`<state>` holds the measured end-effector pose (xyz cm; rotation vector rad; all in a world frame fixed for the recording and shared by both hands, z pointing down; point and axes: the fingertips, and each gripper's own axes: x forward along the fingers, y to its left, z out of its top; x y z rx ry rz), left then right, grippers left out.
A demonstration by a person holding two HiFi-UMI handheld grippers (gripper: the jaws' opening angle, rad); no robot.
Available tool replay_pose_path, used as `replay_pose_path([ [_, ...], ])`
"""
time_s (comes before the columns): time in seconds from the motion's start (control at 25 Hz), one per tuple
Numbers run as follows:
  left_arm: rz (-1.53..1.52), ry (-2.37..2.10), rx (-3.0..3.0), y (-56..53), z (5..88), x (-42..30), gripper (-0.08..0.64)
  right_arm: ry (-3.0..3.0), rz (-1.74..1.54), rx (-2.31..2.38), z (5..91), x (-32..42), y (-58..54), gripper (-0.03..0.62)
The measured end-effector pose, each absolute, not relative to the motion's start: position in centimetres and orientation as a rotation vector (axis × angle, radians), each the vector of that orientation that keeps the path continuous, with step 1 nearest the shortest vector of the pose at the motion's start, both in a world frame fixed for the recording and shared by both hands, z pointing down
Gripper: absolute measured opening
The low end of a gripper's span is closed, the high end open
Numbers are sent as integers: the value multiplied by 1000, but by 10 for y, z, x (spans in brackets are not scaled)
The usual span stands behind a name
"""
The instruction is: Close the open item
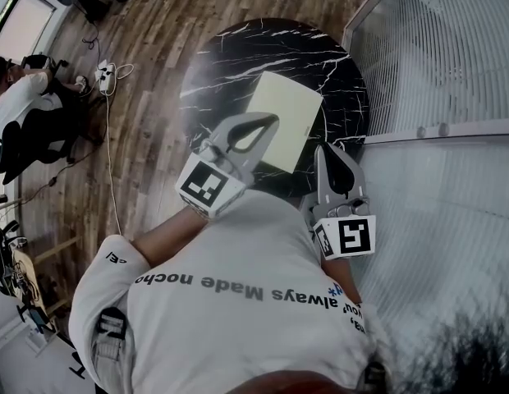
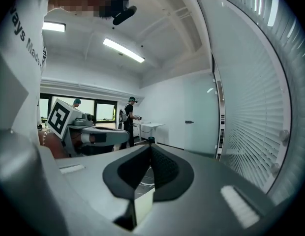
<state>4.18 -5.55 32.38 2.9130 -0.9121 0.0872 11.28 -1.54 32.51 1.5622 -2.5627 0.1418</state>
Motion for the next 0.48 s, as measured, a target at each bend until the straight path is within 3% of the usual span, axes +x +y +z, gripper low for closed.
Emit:
replay_pose_path([
  [0.48,58,-905,2915,-53,320,47,3,-2563,130,1593,318,117,-17,2],
])
